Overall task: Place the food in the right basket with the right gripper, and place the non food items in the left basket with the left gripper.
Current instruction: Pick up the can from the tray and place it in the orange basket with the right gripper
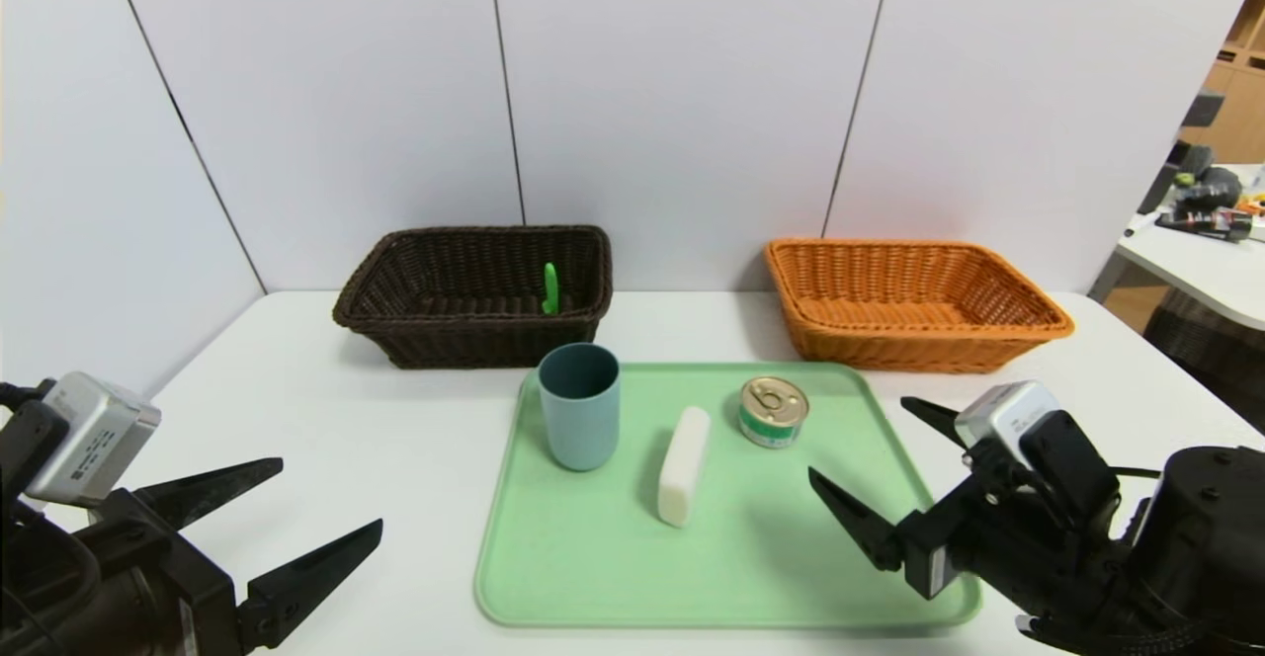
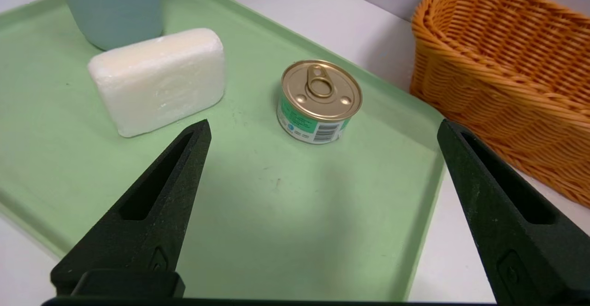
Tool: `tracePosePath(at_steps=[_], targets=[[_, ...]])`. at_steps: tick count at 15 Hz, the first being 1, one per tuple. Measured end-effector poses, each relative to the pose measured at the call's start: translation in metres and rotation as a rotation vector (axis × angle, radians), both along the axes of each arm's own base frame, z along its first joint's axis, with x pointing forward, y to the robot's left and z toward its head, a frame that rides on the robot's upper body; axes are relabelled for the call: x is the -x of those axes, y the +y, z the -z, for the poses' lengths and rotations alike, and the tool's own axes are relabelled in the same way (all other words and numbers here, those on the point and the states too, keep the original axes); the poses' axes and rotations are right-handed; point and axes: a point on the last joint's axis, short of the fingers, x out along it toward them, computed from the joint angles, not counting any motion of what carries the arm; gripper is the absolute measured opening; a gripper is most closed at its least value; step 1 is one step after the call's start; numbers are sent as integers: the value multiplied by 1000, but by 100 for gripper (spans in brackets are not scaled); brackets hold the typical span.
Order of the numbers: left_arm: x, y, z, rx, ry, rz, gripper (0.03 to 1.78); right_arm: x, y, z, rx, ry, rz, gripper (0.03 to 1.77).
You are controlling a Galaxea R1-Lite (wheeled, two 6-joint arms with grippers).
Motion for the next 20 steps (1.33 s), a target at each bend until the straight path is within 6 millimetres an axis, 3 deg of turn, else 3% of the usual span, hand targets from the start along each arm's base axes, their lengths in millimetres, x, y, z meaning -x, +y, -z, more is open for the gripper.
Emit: tracePosePath(at_steps=[6,11,20], targets=[[2,1,5,-5,15,-2,169,-22,12,25,0,29,13,169],[2,1,6,-3,10,-2,169,-43,16,31,-2,30,41,169],[3,2,8,-4,16,-3,169,-62,17,48,18,69,65,169]])
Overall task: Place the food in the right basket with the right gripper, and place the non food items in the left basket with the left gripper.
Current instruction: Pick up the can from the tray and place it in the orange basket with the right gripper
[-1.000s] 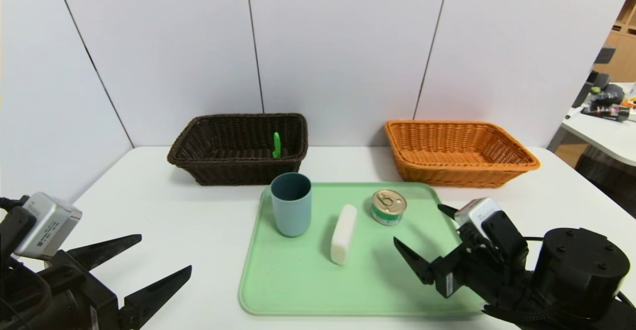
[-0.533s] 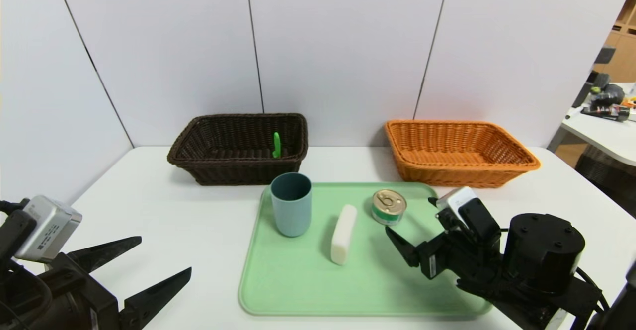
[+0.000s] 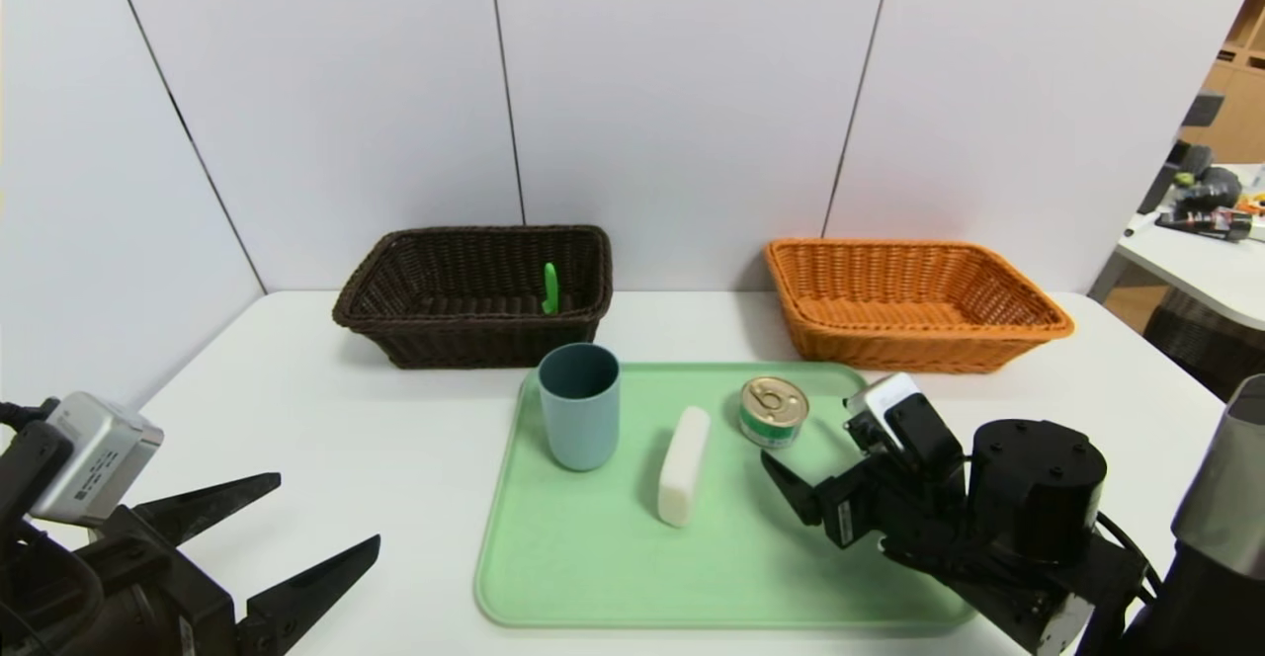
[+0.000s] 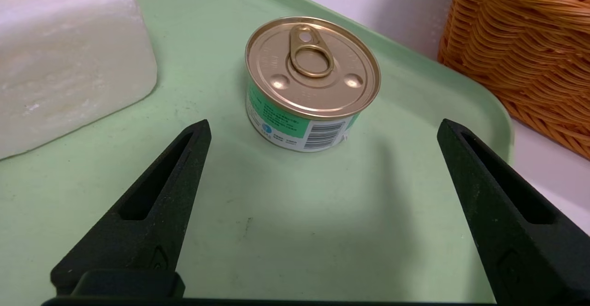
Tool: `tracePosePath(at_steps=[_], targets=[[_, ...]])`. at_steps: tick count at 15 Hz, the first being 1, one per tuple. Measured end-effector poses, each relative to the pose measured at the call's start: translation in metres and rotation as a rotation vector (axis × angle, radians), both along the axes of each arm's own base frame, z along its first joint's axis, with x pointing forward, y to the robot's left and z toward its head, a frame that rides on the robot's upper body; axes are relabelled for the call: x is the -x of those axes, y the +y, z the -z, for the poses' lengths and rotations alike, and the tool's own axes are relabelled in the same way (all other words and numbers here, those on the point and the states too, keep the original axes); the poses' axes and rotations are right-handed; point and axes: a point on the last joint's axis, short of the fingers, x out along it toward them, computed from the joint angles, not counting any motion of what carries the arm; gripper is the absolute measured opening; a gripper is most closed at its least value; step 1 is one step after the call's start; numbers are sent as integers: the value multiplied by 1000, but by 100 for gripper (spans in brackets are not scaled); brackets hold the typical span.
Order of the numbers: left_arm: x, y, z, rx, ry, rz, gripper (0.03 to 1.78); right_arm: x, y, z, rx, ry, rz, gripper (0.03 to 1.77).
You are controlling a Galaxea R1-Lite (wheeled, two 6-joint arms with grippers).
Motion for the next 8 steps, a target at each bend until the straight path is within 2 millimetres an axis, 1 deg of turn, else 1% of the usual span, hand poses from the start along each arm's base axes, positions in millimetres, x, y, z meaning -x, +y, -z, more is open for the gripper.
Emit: tracePosePath(at_steps=[8], targets=[[0,0,0,0,1,0,169,-18,0,10,1,10,8,169]])
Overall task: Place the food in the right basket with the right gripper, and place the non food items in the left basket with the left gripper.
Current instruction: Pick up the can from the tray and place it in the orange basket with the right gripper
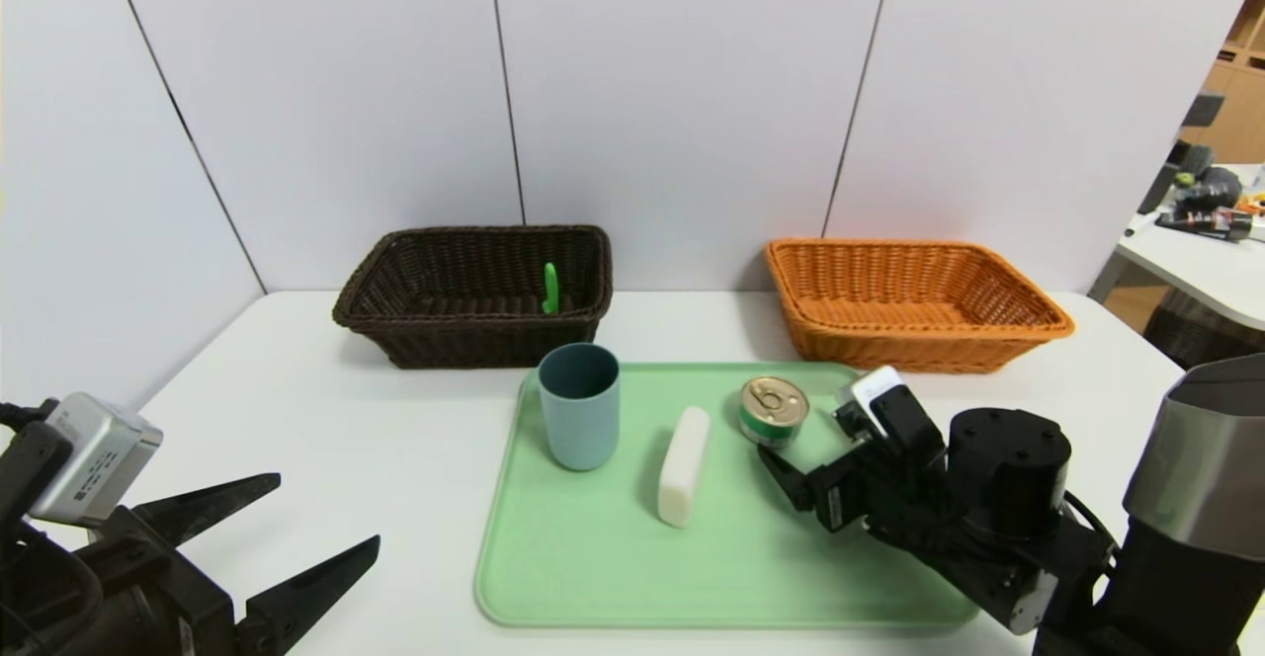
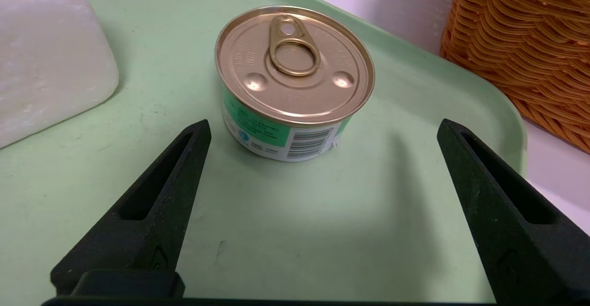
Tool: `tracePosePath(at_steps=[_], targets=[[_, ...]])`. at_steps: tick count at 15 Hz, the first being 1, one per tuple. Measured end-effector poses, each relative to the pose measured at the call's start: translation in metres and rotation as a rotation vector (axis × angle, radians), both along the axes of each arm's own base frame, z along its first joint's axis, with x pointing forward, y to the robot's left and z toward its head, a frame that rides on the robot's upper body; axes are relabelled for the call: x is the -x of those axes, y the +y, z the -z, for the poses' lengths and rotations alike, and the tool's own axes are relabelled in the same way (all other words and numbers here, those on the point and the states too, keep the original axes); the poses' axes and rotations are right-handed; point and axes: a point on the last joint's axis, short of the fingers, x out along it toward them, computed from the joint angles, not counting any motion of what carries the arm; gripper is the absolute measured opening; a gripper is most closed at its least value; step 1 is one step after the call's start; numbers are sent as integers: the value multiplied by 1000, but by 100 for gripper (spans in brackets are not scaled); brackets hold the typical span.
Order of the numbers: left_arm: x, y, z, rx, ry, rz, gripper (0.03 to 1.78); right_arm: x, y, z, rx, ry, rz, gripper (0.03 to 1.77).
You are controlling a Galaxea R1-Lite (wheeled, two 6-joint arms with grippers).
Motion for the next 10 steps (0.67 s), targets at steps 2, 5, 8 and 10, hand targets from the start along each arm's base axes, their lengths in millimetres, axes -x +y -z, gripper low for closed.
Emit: tracePosePath(at_steps=[2,5,8,10], targets=[[0,0,2,-2,5,0,169,-5,2,2,0,-3,1,169],[1,0,2,1,10,-2,169,-13,6,3,-5,-17,-7,169],[1,0,3,5,14,-3,169,-21,11,2,-15,-39,-16,169],[1,0,3,5,15,-3,169,-26,14,2,-16,-57,-27,169]])
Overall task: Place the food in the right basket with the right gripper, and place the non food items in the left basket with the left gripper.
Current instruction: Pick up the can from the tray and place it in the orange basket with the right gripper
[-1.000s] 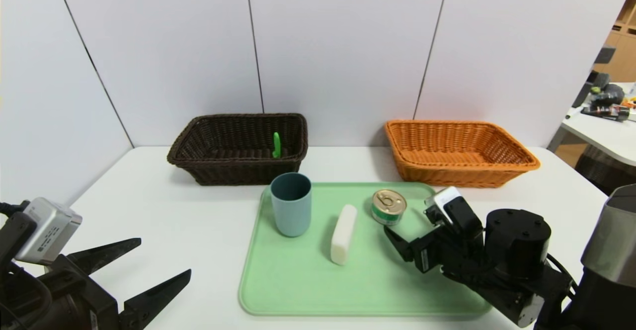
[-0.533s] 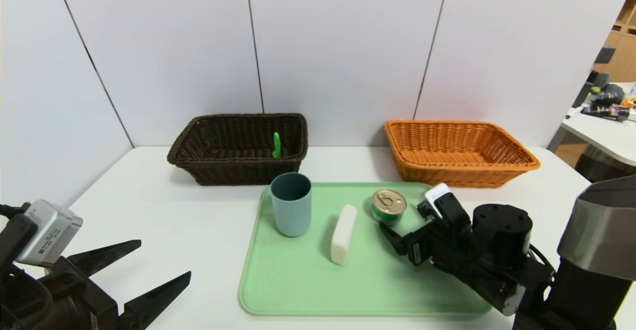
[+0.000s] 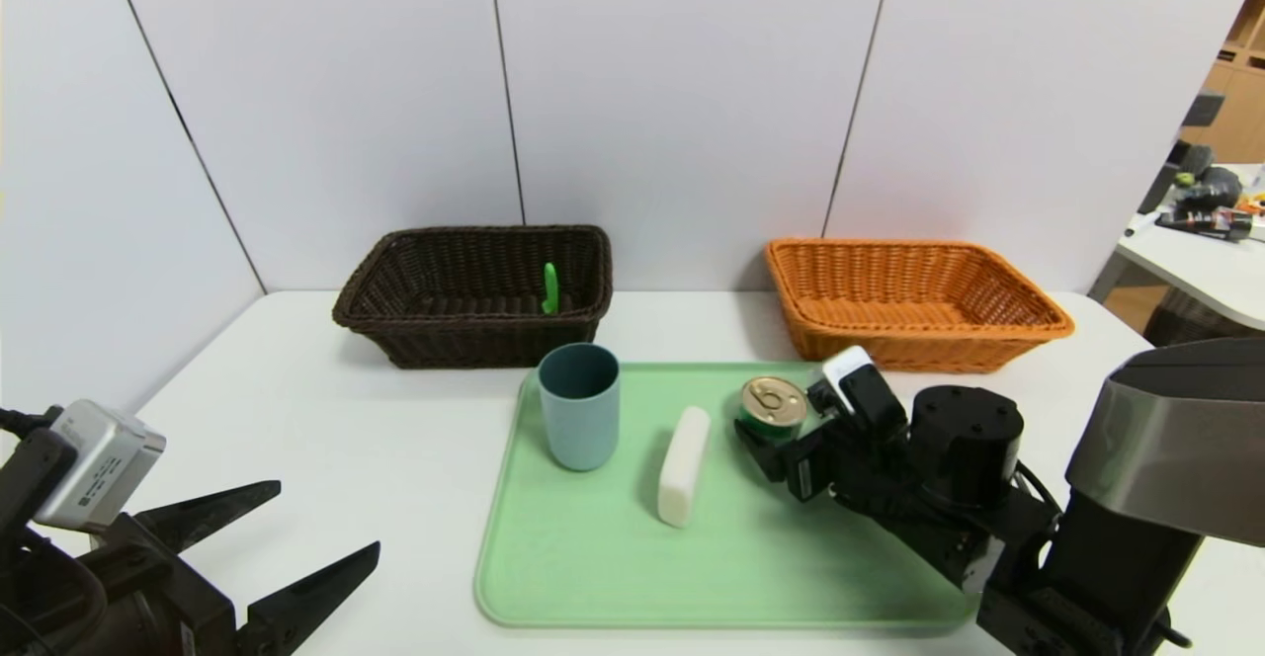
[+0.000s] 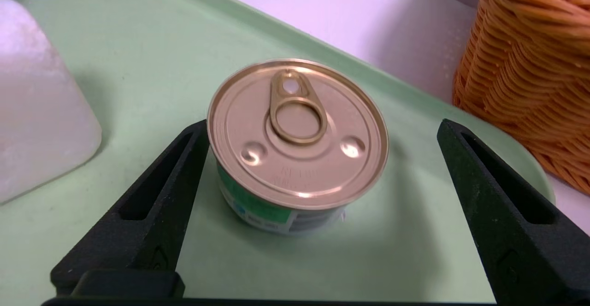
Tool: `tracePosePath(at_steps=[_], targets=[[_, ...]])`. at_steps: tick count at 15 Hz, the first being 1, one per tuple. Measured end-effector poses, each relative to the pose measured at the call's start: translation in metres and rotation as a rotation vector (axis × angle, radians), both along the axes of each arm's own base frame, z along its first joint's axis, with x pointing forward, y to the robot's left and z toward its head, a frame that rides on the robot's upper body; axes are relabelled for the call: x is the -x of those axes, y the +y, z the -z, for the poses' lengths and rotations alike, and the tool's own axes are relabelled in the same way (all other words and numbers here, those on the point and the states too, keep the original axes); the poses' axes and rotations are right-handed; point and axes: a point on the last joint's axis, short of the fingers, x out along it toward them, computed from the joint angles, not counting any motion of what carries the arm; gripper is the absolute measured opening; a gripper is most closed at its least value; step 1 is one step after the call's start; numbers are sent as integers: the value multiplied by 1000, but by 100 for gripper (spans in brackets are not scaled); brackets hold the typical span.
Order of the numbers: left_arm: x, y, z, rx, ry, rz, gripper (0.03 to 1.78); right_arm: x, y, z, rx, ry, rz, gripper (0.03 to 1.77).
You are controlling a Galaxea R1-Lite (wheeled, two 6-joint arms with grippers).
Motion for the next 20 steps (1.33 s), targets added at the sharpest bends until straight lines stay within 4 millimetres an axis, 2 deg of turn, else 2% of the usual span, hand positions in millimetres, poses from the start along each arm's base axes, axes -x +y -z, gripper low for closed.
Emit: tracePosePath(at_steps=[8,12,13,20], targets=[[0,0,1,-1,4,0,169,-8,4,4,8,-9,-3,169],[0,0,1,-1,4,0,169,-10,2,4,9,-10,5,109],[0,0,1,-1,4,0,169,-9,2,5,11,-7,4,102],[0,0,2,-4,8,0,169,-7,3,2,20,-19,1,99]])
